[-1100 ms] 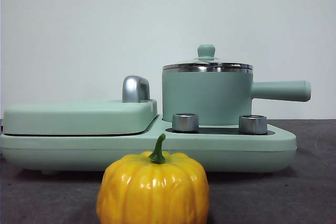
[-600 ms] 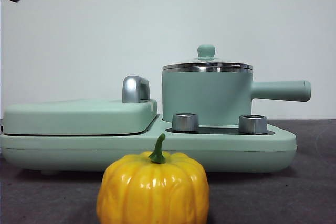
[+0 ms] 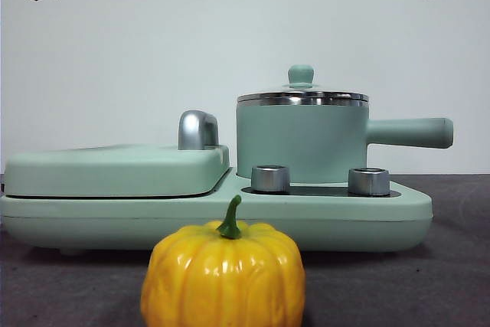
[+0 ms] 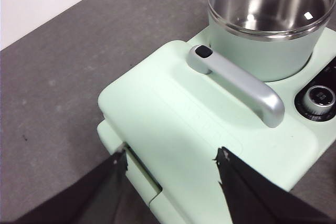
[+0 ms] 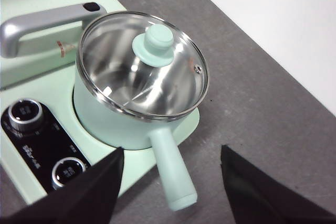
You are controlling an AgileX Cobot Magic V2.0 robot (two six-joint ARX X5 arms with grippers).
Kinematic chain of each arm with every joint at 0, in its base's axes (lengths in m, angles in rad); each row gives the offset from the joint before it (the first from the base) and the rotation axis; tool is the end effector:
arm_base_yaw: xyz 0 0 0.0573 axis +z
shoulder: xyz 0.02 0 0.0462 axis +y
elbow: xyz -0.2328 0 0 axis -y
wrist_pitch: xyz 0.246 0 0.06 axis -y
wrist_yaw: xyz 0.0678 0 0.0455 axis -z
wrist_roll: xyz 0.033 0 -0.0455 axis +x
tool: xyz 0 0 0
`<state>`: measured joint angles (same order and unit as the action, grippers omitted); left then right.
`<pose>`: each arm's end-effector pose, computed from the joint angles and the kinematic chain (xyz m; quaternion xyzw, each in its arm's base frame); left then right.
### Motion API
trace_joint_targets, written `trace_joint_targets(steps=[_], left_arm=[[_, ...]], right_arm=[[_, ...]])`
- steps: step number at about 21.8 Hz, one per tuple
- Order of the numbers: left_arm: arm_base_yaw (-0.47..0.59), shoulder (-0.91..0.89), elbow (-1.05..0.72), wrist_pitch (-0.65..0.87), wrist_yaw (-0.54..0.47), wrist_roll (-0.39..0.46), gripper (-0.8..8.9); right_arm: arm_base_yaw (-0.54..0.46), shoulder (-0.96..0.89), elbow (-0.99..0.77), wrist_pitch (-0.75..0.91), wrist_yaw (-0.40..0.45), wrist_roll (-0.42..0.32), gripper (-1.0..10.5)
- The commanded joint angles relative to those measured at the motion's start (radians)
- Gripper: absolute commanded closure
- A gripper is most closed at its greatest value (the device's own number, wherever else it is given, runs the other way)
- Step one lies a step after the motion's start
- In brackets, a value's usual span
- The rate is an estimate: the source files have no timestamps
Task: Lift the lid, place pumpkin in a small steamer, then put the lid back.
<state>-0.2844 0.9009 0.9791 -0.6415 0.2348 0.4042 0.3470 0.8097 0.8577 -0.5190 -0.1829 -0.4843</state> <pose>0.1903 -0.0636 0.3117 0.1931 0.2227 -0.2973 0.9081 0.1781 0.0708 0.2983 -0.2436 0.1647 0.3030 0.9065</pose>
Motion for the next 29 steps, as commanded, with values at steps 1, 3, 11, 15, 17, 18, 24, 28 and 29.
trace_joint_targets(steps=[1, 3, 11, 15, 17, 18, 24, 28, 29], left_arm=[[-0.018, 0.008, 0.026, 0.030, 0.004, 0.006, 5.32], [-0.033, 0.008, 0.026, 0.045, 0.011, -0.013, 5.32], [-0.109, 0.043, 0.026, 0.166, 0.030, -0.117, 5.32], [-0.157, 0.098, 0.026, 0.263, 0.030, -0.190, 5.32], [-0.186, 0.137, 0.026, 0.323, 0.030, -0.224, 5.31], [-0.200, 0.156, 0.026, 0.350, 0.030, -0.237, 5.31], [-0.294, 0.301, 0.026, 0.565, 0.029, -0.268, 5.31], [-0.345, 0.415, 0.027, 0.724, 0.023, -0.268, 5.31], [-0.356, 0.447, 0.029, 0.762, 0.018, -0.269, 5.31]], right_arm=[[0.005, 0.005, 0.021, 0.010, 0.000, 0.113, 6.5], [0.005, 0.006, 0.021, 0.011, 0.000, 0.188, 6.5], [0.005, 0.006, 0.021, 0.018, 0.000, 0.302, 6.5], [0.005, 0.006, 0.021, 0.032, 0.000, 0.306, 6.5], [0.005, 0.006, 0.021, 0.045, 0.000, 0.322, 6.5], [0.005, 0.006, 0.021, 0.053, 0.000, 0.328, 6.5], [0.004, 0.006, 0.021, 0.100, 0.000, 0.343, 6.5], [0.004, 0.006, 0.021, 0.116, 0.001, 0.343, 6.5], [0.003, 0.006, 0.021, 0.119, 0.000, 0.343, 6.5]])
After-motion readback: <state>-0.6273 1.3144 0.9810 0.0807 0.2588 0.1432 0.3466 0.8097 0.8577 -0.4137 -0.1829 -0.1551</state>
